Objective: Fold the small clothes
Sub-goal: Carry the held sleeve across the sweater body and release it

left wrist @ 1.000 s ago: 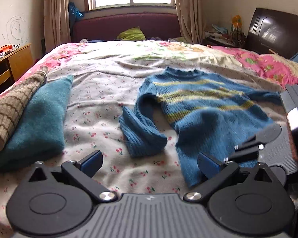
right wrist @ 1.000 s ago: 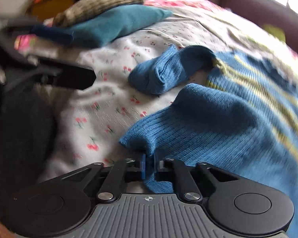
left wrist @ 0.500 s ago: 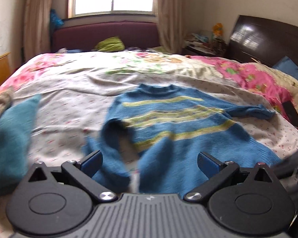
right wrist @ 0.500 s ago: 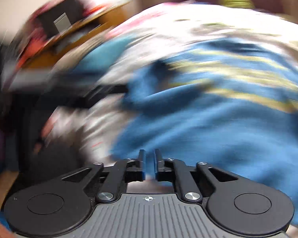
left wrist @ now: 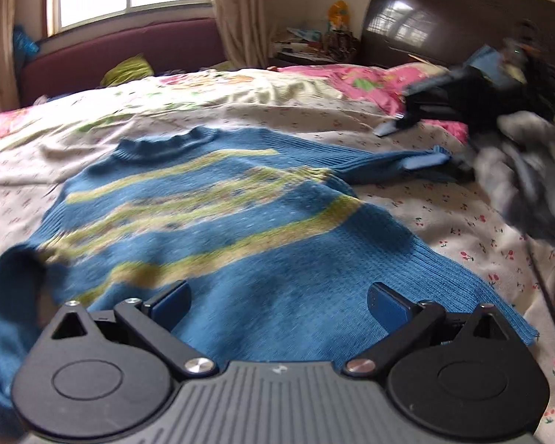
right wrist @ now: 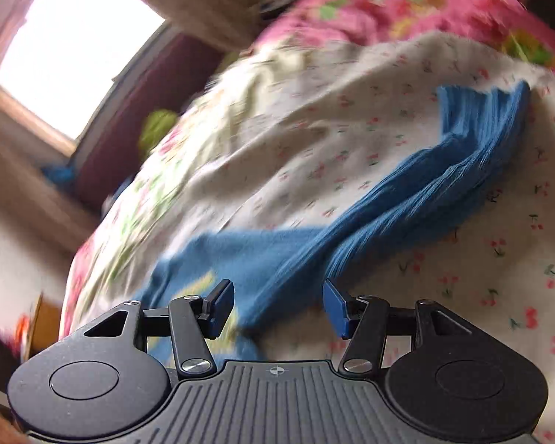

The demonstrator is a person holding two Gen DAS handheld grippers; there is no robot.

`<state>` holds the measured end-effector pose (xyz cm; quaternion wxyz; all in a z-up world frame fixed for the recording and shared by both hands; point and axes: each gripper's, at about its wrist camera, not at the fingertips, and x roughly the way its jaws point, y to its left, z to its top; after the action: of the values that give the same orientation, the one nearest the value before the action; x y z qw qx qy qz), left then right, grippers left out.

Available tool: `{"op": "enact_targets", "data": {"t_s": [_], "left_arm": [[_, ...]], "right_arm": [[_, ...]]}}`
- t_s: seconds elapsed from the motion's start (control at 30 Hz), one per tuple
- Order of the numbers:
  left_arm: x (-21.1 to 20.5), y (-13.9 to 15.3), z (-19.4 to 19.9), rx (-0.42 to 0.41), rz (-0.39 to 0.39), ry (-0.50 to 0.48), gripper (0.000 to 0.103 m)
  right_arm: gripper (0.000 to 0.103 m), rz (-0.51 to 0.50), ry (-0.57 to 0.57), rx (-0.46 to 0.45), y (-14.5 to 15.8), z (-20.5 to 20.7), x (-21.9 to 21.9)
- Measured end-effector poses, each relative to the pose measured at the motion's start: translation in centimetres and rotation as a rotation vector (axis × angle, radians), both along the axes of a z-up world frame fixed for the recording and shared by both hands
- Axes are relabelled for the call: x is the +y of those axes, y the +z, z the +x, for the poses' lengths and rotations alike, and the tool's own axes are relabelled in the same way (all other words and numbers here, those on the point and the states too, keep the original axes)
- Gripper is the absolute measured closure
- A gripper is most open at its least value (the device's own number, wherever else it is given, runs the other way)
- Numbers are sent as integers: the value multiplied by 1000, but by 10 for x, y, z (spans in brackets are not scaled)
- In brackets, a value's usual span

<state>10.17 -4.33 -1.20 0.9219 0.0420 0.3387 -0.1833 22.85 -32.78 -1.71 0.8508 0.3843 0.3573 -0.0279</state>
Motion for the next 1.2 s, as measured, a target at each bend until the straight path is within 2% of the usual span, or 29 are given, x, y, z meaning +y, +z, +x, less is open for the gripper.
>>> {"op": "enact_targets", "data": {"t_s": [0.1,0.23,0.3,0.37,0.43,0.53,0.7,0.8,0.83,0.87,0.97,1.07,1.13,1.2], "left_arm": [[-5,-2,4,4,-4,-22,0],[-3,-6,3,3,-9,-20,0],[1,-9,3,9,-17,-13,0],[5,-11,3,15,-29,0,0],[9,-12,2,17,-52,10,0],[13,-14,3,15,-77,13,0],[19,-21,4,23,-121,18,0],[23,-24,2,22,-130,7,0],[24,-24,1,17,-127,3,0],[26,-23,0,14,-129,1,0],[38,-16,-3,3,-154,9,0],[52,-7,-3,-21,-177,43,0],[61,-2,-2,-32,-191,69,0],[68,0,-1,-40,-197,89,0]], "right_arm": [[49,51,-66,50,-16,18,-3],[49,102,-128,31,-22,27,-8],[55,58,-153,18,-16,33,-9],[68,13,-180,49,-15,39,-12],[72,6,-180,84,-17,43,-13],[72,-33,-140,118,-10,43,-9],[69,-87,-164,193,-2,55,-3],[78,-128,-180,229,-8,61,2],[92,-116,-199,234,-12,60,0],[97,-106,-223,238,-14,58,-2],[100,-86,-239,170,-3,49,-2],[99,-196,-174,-9,41,45,28],[99,-318,-12,-156,71,45,72],[100,-470,233,-286,88,40,131]]}}
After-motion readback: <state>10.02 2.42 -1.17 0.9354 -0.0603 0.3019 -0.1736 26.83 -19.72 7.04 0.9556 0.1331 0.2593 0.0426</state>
